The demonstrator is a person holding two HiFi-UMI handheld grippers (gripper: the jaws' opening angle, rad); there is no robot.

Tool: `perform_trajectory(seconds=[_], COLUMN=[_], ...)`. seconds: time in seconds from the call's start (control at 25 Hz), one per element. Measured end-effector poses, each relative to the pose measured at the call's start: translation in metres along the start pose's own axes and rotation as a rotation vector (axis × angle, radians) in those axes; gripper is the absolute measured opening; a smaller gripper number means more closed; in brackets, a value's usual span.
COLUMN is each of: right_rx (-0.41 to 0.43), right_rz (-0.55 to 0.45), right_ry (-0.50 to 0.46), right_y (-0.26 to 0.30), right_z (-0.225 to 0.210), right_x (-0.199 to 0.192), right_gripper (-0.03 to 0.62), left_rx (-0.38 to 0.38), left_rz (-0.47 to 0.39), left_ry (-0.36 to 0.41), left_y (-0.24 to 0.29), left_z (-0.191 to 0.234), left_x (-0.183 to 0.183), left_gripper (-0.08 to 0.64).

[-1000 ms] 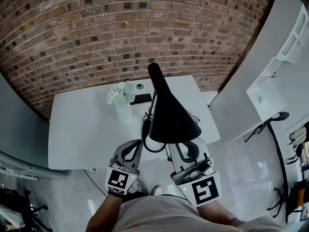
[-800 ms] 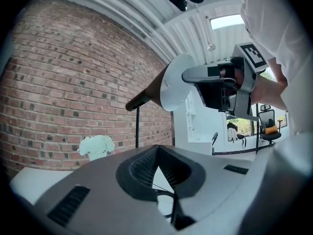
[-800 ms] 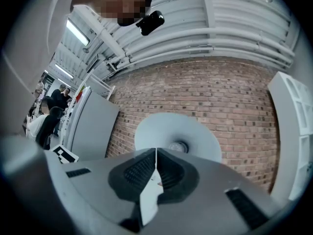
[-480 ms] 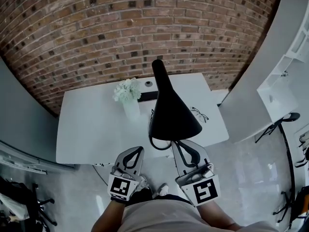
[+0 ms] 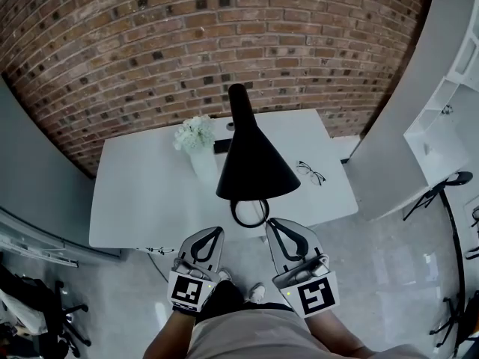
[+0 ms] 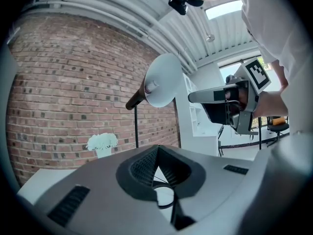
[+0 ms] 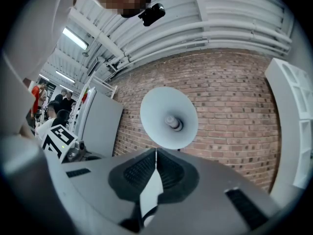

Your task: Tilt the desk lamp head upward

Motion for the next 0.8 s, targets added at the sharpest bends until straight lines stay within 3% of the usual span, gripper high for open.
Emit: perform_trajectory(seconds=[0.8], right_rx=[0.076], right_rz=[-0.022], right_ry=[-0.002], right_y=[0.002], right_z=[0.005], right_x=[-0.002], right_gripper=[0.018], left_rx=[0.031], left_rz=[0.036], left_ry=[0.035], left_y=[-0.005], left_z=[-0.009], left_x=[-0.01], left_gripper=[0.008])
Point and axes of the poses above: the fingertips, and each gripper's own axes: y forward along the fingers, z to its left, x out of its top, the point moved 9 cm from there along -y, backward along the fingers, and after that the axes turned 7 degrees about -y, right-handed, at the moved point
